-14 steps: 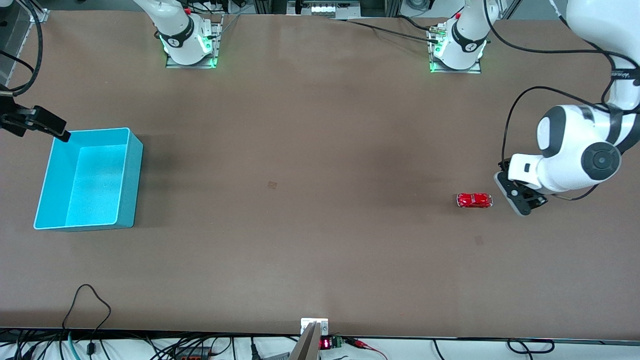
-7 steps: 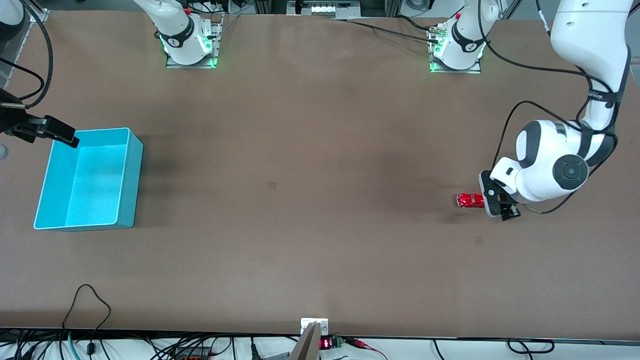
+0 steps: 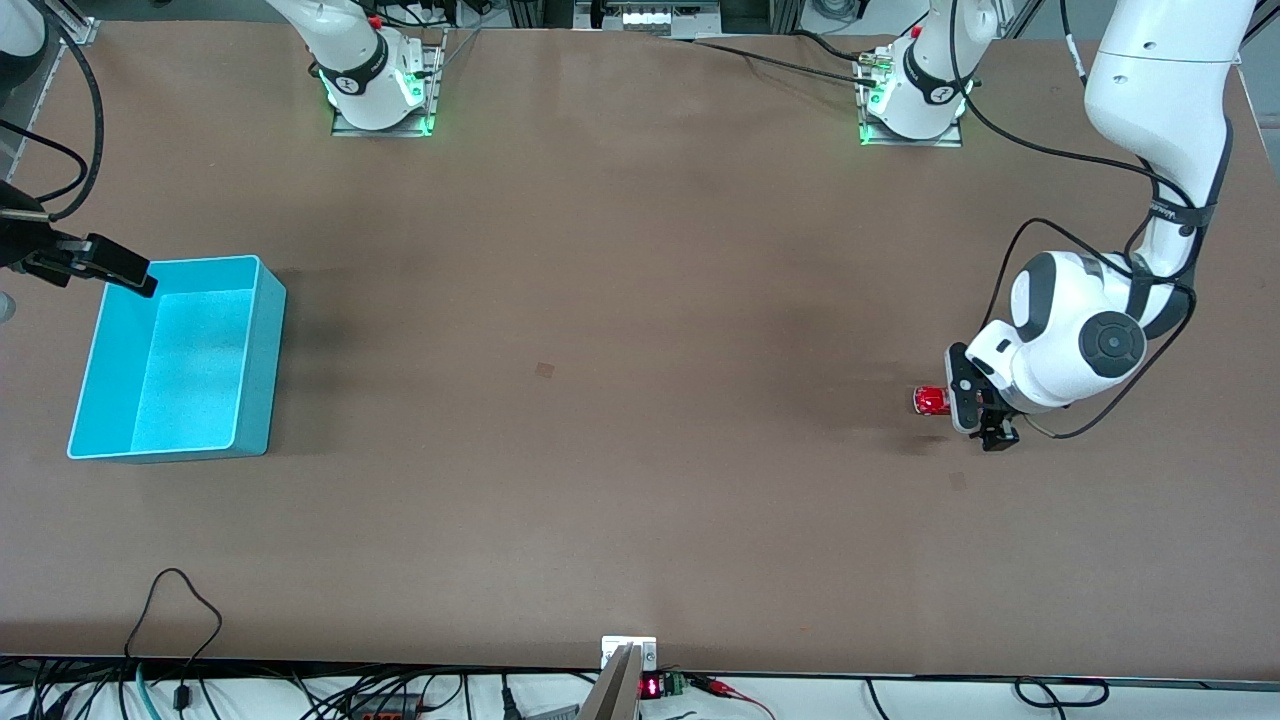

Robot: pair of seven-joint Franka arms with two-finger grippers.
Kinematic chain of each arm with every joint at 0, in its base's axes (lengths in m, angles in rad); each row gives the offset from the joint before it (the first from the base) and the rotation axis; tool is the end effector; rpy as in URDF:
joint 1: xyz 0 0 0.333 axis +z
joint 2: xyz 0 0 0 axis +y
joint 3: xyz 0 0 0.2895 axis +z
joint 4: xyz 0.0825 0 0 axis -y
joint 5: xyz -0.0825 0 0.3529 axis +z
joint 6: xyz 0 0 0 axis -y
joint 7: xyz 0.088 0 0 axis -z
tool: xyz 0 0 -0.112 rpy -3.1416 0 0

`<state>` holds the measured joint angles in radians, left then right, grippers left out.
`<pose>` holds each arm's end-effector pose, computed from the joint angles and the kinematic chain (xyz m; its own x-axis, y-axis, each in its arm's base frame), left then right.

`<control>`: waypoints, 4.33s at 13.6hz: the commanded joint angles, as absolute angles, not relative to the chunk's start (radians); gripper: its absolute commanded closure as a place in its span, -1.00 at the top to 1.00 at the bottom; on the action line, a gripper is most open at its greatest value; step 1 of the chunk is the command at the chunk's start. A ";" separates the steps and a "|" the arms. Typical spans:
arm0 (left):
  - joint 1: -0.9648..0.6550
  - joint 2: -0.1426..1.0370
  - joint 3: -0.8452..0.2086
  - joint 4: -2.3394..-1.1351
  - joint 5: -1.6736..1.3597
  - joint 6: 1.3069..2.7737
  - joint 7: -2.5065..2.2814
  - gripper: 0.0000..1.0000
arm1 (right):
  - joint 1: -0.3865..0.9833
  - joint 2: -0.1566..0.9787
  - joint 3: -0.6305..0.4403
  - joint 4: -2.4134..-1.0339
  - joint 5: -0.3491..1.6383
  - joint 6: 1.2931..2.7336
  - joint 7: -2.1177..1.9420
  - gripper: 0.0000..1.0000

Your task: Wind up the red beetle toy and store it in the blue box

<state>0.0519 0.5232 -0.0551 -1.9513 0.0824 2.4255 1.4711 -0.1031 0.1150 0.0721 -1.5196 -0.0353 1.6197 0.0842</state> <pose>0.5818 -0.0006 0.2006 0.0391 -0.9988 -0.0282 -0.9981 -0.0403 0.0456 0.5584 -0.0232 0.5578 0.9935 -0.1135 -0.0123 -0.1132 -0.9932 0.0281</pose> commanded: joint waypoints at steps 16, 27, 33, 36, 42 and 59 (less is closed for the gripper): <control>0.063 0.489 -0.058 -2.031 0.083 2.490 1.502 0.02 | -0.098 0.121 0.078 -1.508 -0.026 1.612 0.092 1.00; 0.061 0.492 -0.058 -2.025 0.084 2.490 1.502 -0.27 | -0.098 0.121 0.078 -1.508 -0.026 1.615 0.086 1.00; 0.066 0.497 -0.058 -2.029 0.083 2.485 1.546 -0.37 | -0.098 0.121 0.078 -1.508 -0.026 1.614 0.086 1.00; 0.074 0.505 -0.058 -2.029 0.083 2.484 1.552 -0.37 | -0.100 0.121 0.078 -1.508 -0.026 1.611 0.086 1.00; 0.144 0.545 -0.058 -2.019 0.083 2.487 1.610 -0.36 | -0.101 0.123 0.078 -1.508 -0.026 1.614 0.084 1.00; 0.324 0.424 -0.136 -1.881 0.081 2.244 1.786 1.00 | -0.101 0.129 0.078 -1.508 -0.026 1.617 0.080 1.00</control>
<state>0.3241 0.4865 -0.1149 -1.8938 0.0821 2.3195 1.7705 -0.0990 0.1262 0.0773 -1.5196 -0.0353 1.6206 0.0836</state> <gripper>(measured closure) 0.000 0.000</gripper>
